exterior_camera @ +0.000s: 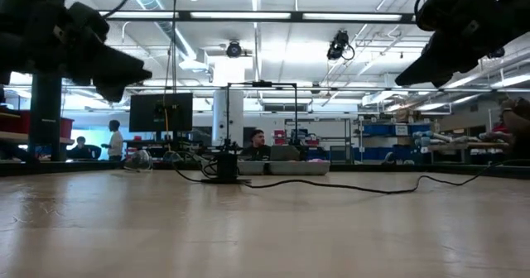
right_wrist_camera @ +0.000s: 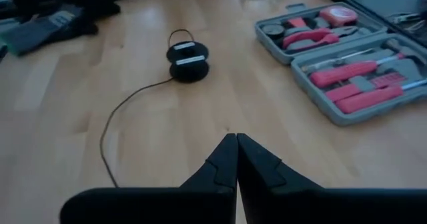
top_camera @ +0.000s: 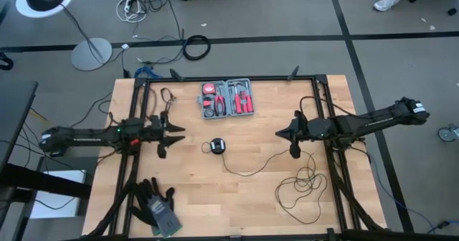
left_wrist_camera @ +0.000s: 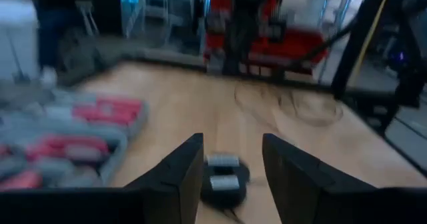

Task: Coil cords
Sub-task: Return to Home Position

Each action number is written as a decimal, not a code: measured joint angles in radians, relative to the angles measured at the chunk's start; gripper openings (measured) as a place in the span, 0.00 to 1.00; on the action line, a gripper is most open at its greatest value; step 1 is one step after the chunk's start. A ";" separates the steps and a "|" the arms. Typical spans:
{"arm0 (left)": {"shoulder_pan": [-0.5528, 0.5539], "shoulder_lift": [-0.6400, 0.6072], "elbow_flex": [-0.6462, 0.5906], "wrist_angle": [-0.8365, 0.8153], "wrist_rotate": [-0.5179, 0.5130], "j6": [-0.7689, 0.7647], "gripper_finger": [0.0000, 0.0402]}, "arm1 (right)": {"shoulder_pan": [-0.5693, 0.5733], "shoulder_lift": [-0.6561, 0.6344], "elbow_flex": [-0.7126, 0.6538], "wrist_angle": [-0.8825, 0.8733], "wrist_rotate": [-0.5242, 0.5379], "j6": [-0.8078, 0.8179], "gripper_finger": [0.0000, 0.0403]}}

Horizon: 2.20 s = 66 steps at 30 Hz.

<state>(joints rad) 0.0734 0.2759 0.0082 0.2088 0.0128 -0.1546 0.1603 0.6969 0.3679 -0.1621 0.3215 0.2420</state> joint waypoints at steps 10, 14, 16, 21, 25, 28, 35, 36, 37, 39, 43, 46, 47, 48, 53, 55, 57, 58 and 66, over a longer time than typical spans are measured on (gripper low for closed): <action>0.025 -0.270 0.000 -0.145 0.166 0.037 0.39 | 0.001 0.005 0.000 0.002 -0.046 0.016 0.02; 0.025 -0.277 0.000 -0.160 0.163 0.020 0.39 | 0.002 0.008 0.000 0.003 -0.068 0.019 0.01; 0.025 -0.276 0.000 -0.172 0.145 0.022 0.39 | 0.002 0.013 0.000 0.004 -0.080 0.022 0.01; 0.025 -0.271 0.000 -0.175 0.134 0.025 0.39 | 0.004 0.024 0.000 0.007 -0.100 0.027 0.02; 0.025 -0.264 -0.001 -0.175 0.130 0.021 0.39 | 0.004 0.030 0.000 0.016 -0.120 0.029 0.02; 0.025 -0.264 -0.001 -0.172 0.130 0.021 0.39 | 0.004 0.030 0.000 0.019 -0.126 0.034 0.02; 0.025 -0.264 -0.001 -0.150 0.130 0.020 0.39 | 0.004 0.032 0.000 0.018 -0.126 0.010 0.02; 0.025 -0.264 -0.001 -0.150 0.130 0.020 0.39 | 0.003 0.032 0.000 0.019 -0.126 0.010 0.02; 0.025 -0.264 -0.001 -0.150 0.130 0.020 0.39 | 0.003 0.032 0.000 0.018 -0.126 0.010 0.02; 0.025 -0.264 -0.001 -0.150 0.130 0.020 0.39 | 0.002 0.032 0.000 0.019 -0.126 0.004 0.02; 0.025 -0.264 -0.001 -0.149 0.130 0.020 0.39 | 0.002 0.021 0.000 0.028 -0.116 -0.009 0.02; 0.025 -0.264 -0.001 -0.149 0.130 0.019 0.39 | 0.002 -0.001 0.000 0.029 -0.067 -0.018 0.02; 0.025 -0.264 -0.001 -0.149 0.130 0.020 0.39 | 0.002 -0.010 0.000 0.028 -0.053 -0.026 0.02; 0.025 -0.264 -0.001 -0.149 0.130 0.019 0.39 | 0.001 -0.019 0.000 0.029 -0.049 -0.038 0.02; 0.025 -0.264 -0.001 -0.149 0.130 0.019 0.39 | -0.024 -0.083 -0.039 0.059 -0.097 -0.070 0.02; 0.025 -0.264 -0.001 -0.149 0.130 0.019 0.39 | -0.051 -0.121 -0.092 0.103 -0.135 -0.070 0.02; 0.025 -0.264 -0.001 -0.148 0.130 0.019 0.39 | -0.086 -0.169 -0.159 0.156 -0.200 -0.059 0.02; 0.025 -0.264 -0.001 -0.148 0.130 0.019 0.39 | -0.104 -0.193 -0.193 0.181 -0.237 -0.050 0.02; 0.025 -0.264 -0.001 -0.148 0.130 0.019 0.39 | -0.193 -0.429 -0.358 0.258 -0.370 0.035 0.02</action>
<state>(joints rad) 0.0982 0.0120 0.0071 0.0605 0.1429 -0.1352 -0.0327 0.2682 0.0103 0.0958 -0.0488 0.2765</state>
